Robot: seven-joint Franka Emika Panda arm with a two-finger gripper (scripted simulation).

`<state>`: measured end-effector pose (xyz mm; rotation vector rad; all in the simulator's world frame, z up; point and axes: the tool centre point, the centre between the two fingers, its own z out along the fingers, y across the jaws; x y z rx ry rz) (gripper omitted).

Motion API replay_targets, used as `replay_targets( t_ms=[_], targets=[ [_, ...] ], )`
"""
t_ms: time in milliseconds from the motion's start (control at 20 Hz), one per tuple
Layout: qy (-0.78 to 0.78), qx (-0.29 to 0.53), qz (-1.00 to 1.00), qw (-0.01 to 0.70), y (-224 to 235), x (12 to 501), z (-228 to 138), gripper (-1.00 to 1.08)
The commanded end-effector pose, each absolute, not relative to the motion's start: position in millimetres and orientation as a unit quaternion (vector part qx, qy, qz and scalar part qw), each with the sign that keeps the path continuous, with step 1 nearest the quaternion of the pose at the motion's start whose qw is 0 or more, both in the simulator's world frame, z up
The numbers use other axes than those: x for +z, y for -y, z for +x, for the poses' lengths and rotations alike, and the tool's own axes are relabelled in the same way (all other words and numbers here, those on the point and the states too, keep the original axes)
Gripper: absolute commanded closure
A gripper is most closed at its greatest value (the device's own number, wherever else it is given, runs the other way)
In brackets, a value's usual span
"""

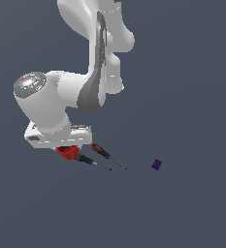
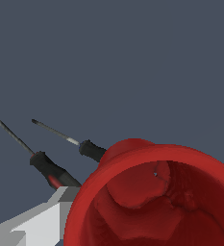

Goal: Pick up a designated object from a clutter of objects.

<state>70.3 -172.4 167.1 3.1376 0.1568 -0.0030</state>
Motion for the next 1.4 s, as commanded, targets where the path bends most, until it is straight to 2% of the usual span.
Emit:
replay_targets(
  t_ms=[0,750,1350],
  targets=[
    [-0.050,0.000,0.999,0.001,155,195,73,1.08],
    [-0.050,0.000,0.999,0.001,60,347,93,1.08],
    [-0.050,0.000,0.999,0.000,29,397,103,1.08]
  ],
)
